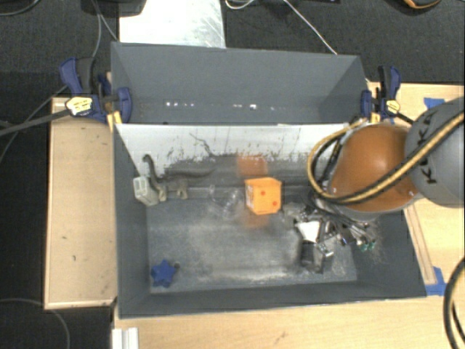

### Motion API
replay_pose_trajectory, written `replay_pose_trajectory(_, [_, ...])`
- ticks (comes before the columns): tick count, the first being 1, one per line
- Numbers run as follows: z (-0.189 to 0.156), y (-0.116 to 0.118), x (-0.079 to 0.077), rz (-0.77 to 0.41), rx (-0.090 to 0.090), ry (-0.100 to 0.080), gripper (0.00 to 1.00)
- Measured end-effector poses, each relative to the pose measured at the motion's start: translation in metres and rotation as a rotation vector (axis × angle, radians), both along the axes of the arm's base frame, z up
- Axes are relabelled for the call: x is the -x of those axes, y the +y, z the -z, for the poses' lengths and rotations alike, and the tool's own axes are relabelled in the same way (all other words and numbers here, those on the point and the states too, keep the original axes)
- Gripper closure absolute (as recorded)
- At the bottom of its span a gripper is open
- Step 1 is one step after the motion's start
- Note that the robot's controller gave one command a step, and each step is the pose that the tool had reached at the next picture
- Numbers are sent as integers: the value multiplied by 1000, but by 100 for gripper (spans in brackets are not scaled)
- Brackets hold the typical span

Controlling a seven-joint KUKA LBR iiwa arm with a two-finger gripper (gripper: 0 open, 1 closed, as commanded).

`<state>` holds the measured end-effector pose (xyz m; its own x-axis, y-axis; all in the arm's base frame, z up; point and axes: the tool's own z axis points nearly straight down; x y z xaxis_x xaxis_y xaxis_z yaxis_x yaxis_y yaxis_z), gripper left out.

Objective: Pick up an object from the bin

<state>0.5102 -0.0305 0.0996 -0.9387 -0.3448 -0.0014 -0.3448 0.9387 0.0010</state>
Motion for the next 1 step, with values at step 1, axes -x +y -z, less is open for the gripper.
replay_pose_trajectory(1, [-1,-75,-65,-2,1,-3,0])
